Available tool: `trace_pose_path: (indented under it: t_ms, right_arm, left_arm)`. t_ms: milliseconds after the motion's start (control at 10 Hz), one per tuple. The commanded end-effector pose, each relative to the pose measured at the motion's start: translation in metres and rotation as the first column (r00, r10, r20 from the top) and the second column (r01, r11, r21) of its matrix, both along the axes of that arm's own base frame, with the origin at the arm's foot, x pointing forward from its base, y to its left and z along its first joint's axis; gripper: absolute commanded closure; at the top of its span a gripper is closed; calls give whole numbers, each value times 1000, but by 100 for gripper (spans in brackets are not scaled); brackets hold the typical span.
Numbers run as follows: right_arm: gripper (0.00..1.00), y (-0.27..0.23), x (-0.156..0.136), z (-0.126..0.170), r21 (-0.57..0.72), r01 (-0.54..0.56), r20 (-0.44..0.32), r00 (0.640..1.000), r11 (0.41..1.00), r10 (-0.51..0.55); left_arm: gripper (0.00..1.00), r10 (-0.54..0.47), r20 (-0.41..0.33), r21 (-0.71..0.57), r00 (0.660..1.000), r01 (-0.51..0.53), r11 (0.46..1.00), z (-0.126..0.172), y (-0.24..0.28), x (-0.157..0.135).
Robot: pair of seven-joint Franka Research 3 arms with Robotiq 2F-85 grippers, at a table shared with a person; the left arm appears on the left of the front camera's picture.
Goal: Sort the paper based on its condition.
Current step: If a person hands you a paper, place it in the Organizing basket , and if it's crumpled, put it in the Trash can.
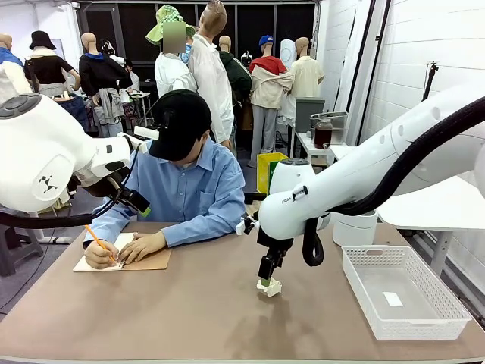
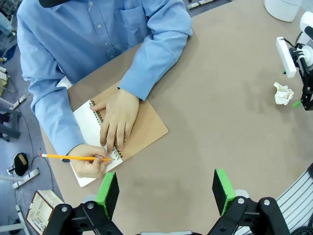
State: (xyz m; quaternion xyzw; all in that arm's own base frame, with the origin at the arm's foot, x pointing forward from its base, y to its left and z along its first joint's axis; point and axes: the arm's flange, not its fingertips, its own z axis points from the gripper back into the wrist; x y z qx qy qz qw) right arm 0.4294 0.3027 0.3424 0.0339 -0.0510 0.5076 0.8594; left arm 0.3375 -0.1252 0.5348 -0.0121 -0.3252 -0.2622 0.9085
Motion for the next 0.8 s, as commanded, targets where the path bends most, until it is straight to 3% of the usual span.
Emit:
trace_pose_path:
  t_ms: [0,700]
  right_arm:
    - [0,8,8,-5,-5,10,1,1000,1000,-10]
    - [0,13,17,-29,-27,-1,-39,999,1000,0]
  left_arm:
    - [0,0,-5,1,1000,0,1000,0,1,0]
    - [0,0,-5,1,1000,0,1000,0,1,0]
